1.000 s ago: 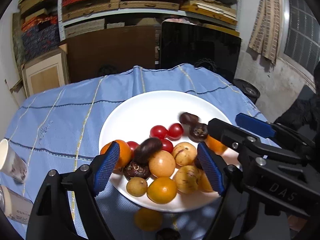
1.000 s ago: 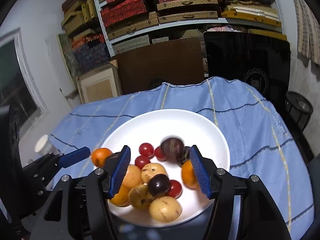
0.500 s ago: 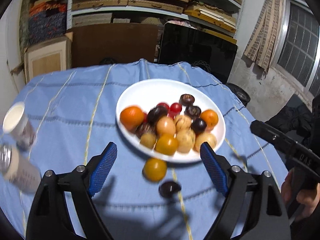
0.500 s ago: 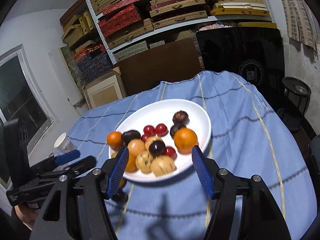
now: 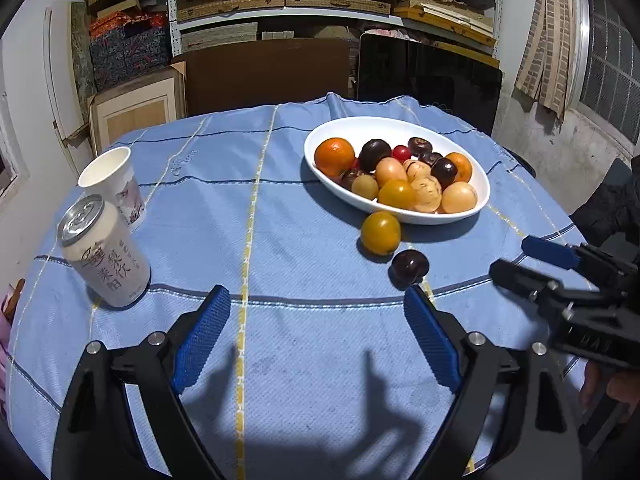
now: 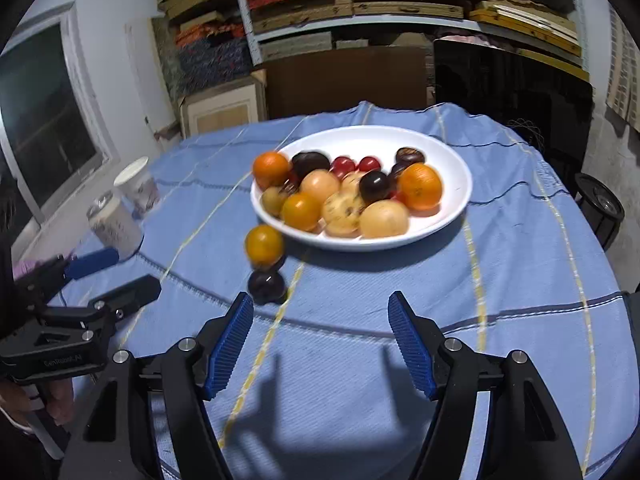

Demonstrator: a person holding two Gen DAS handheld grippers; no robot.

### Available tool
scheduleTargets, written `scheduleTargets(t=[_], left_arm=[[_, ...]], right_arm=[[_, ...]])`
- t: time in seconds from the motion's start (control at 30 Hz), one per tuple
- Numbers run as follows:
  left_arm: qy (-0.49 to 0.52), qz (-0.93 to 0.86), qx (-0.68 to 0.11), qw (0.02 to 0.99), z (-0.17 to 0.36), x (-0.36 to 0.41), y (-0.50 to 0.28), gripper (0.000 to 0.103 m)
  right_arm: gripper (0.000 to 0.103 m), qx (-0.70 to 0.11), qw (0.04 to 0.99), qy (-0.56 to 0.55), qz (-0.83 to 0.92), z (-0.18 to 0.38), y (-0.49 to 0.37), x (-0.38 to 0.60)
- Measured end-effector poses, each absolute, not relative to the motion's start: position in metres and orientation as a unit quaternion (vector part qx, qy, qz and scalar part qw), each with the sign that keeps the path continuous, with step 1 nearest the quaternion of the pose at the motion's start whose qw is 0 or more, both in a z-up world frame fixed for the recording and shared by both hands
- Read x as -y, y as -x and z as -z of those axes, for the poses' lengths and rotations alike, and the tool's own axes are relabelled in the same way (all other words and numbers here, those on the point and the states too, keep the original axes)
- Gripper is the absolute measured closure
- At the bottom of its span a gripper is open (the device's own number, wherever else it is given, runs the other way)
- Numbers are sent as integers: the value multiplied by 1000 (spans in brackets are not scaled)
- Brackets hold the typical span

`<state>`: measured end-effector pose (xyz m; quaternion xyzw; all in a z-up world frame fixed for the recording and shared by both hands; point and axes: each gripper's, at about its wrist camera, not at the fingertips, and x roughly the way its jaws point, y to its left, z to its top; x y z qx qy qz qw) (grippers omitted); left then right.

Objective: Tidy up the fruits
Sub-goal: 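Grasp a small dark purple fruit with the right tool while the left tool grasps a yellow-orange fruit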

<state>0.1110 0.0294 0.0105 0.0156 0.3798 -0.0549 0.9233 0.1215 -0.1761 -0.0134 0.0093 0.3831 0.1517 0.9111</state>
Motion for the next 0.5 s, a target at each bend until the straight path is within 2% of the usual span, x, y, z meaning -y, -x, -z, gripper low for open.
scheduleTargets(t=[0.4,0.47,0.5], left_arm=[[8,44,-393,918,-4,-47,-118,12],[12,38,-398,917,-2,-50,-121,12],[14,37,-401,915,-1,-51,-122,12]], right_arm=[[33,-413,894,59,-163,36,-150,120],[38,-421,891,63,-159,41,-157,116],[47,-430,887,65,-158,46,-163,113]])
